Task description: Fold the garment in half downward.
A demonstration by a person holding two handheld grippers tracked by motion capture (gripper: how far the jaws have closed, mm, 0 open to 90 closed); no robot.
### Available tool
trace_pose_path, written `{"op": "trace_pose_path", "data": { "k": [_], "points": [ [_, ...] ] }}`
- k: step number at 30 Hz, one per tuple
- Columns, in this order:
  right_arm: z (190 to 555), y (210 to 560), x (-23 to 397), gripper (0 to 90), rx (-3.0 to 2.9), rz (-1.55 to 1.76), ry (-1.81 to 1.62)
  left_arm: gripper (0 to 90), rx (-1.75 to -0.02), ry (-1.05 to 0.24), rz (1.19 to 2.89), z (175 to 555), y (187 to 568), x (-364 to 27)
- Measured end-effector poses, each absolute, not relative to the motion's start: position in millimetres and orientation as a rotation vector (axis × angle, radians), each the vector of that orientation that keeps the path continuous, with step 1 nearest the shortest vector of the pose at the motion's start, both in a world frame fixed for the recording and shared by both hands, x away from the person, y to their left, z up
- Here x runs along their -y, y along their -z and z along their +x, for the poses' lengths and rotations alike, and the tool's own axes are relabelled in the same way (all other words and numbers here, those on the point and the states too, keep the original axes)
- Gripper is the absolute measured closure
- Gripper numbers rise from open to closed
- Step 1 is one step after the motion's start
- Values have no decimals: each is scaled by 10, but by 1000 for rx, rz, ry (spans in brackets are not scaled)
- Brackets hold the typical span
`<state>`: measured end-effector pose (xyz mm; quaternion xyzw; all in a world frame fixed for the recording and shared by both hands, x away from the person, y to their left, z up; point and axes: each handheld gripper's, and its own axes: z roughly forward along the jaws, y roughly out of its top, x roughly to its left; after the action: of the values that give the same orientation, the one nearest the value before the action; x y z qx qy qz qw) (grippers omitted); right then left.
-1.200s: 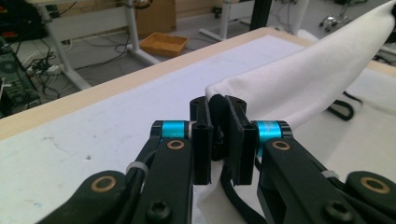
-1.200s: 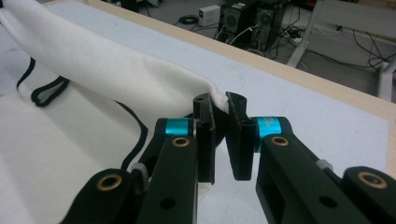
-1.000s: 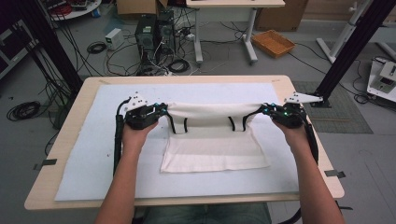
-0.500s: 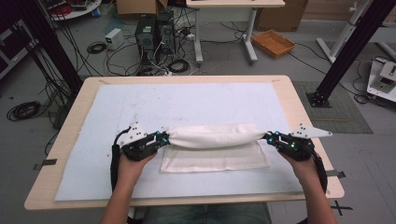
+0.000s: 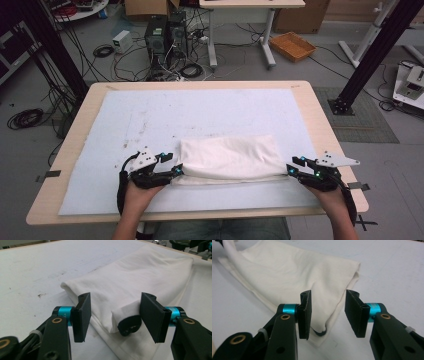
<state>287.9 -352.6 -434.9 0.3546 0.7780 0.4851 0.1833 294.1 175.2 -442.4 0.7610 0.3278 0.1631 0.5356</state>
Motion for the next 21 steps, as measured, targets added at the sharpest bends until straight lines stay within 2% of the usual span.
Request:
{"op": "trace_pose_path", "data": {
  "k": [2, 7, 11, 14, 15, 16, 18, 21],
  "points": [
    [2883, 4335, 3573, 582, -2172, 1026, -1369, 386, -766, -379, 1819, 2918, 4394, -1721],
    [2922, 4371, 3530, 582, -2208, 1049, -1331, 386, -719, -383, 1804, 2853, 4307, -1700],
    [2981, 4429, 3435, 587, -2266, 1054, -1287, 402, -768, -383, 1890, 2908, 4365, -1637],
    [3006, 4469, 3381, 653, -2313, 1055, -1253, 540, -742, -387, 1997, 2904, 4430, -1571],
    [3006, 4469, 3381, 653, -2313, 1055, -1253, 613, -742, -387, 1997, 2904, 4430, -1571],
    [3001, 4497, 3335, 784, -2376, 1025, -1221, 701, -708, -403, 2105, 2910, 4482, -1515],
    [3009, 4499, 3317, 840, -2402, 1027, -1210, 755, -682, -395, 2135, 2909, 4504, -1485],
    [3012, 4498, 3302, 872, -2423, 1033, -1207, 811, -672, -388, 2136, 2908, 4496, -1492]
  ]
}}
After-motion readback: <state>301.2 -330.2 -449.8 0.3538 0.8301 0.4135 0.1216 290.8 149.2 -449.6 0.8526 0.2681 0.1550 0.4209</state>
